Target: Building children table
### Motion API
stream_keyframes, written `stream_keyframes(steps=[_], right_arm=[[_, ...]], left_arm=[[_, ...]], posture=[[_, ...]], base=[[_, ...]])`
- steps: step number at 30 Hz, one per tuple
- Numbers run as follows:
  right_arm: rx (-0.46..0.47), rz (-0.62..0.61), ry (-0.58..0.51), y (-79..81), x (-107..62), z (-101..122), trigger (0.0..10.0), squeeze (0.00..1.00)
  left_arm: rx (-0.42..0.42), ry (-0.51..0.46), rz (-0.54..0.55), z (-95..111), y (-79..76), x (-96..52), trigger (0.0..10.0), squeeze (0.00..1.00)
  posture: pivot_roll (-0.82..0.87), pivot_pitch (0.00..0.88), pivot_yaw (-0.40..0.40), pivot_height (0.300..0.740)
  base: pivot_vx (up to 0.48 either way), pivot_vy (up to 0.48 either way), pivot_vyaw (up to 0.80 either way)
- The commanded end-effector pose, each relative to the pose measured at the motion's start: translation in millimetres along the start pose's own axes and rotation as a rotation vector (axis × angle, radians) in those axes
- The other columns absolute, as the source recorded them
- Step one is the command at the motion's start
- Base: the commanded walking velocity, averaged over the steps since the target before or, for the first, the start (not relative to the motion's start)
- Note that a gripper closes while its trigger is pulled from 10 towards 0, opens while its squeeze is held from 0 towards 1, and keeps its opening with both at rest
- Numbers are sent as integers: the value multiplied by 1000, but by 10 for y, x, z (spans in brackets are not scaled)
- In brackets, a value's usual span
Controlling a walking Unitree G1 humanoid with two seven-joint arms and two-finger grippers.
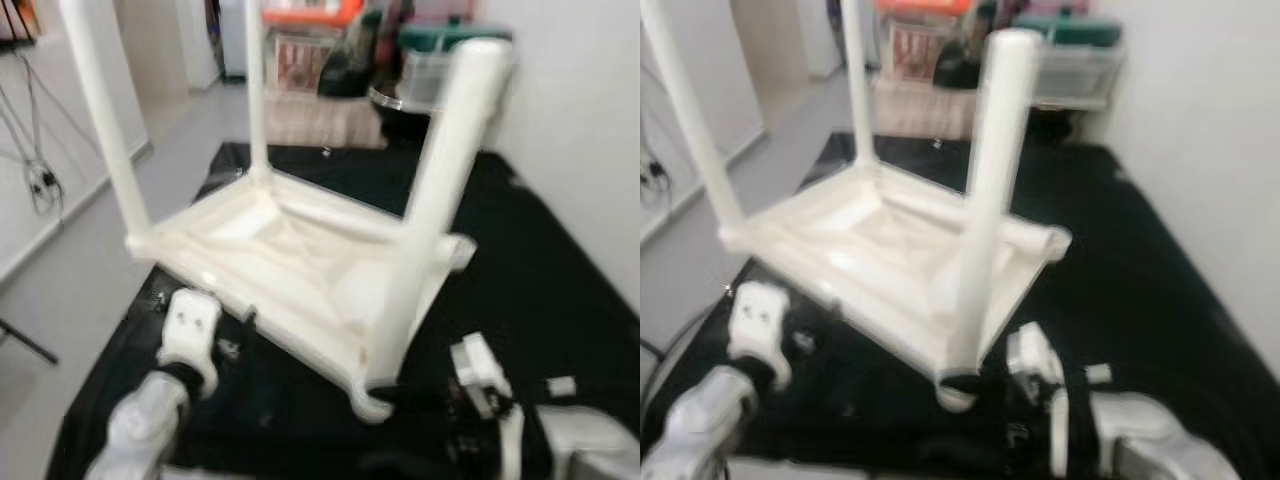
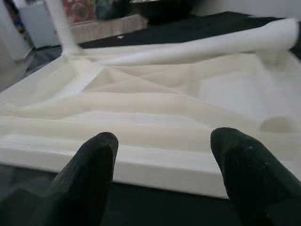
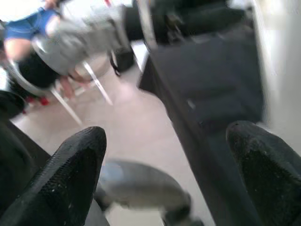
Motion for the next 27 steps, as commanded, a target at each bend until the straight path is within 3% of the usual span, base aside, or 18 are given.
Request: stream_keyframes(steps=[1, 4, 7, 11, 15, 20, 21, 25, 27], right_arm=[[-24, -55, 52, -110, -100, -27, 10000, 0], [-49, -116, 125, -221, -231, -78, 10000, 0], [-153, -271, 191, -484, -330, -45, 10000, 0], [-217, -341, 181, -611, -289, 36, 10000, 0], [-295, -457, 101, -822, -105, 281, 10000, 0], [-332, -416, 96, -778, 44, 330, 10000, 0], [-354, -358, 92, -685, 167, 356, 10000, 0], [-376, -313, 85, -611, 271, 386, 10000, 0], [-406, -256, 73, -517, 414, 430, 10000, 0]], left_arm=[[-3, 4, -3, -3, 20, -9, 10000, 0], [-13, -1, -21, 8, -13, -14, 10000, 0], [-39, -29, -74, 65, -94, -24, 10000, 0], [-53, -45, -99, 99, -128, -26, 10000, 0], [-94, -96, -237, 227, -319, -100, 10000, 0], [-91, -97, -274, 236, -359, -139, 10000, 0], [-87, -94, -267, 228, -346, -140, 10000, 0], [-84, -93, -259, 227, -330, -135, 10000, 0], [-88, -96, -255, 241, -318, -132, 10000, 0]], posture=[[-67, 5, -31, 740], [-68, 5, -30, 740], [-70, 15, -29, 740], [-70, 15, -29, 740], [-61, 23, -28, 740], [-62, 25, -28, 740], [-60, 24, -31, 740], [-59, 24, -31, 740], [-52, 25, -35, 740]], base=[[0, 0, 0], [0, 0, 0], [0, 0, 0], [0, 0, 0], [0, 0, 0], [0, 0, 0], [0, 0, 0], [0, 0, 0], [0, 0, 0]])
Point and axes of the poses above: a point about 5 cm out from each wrist's last joint towards the gripper, its own x axis pointing out of the wrist towards the gripper, its own z axis along the axis of the wrist's last joint, y = z × x, the point moved 6 cm from there along x, pointing out of the wrist towards the gripper, and after that the axes turned 11 degrees about x, right-handed, at the moved point
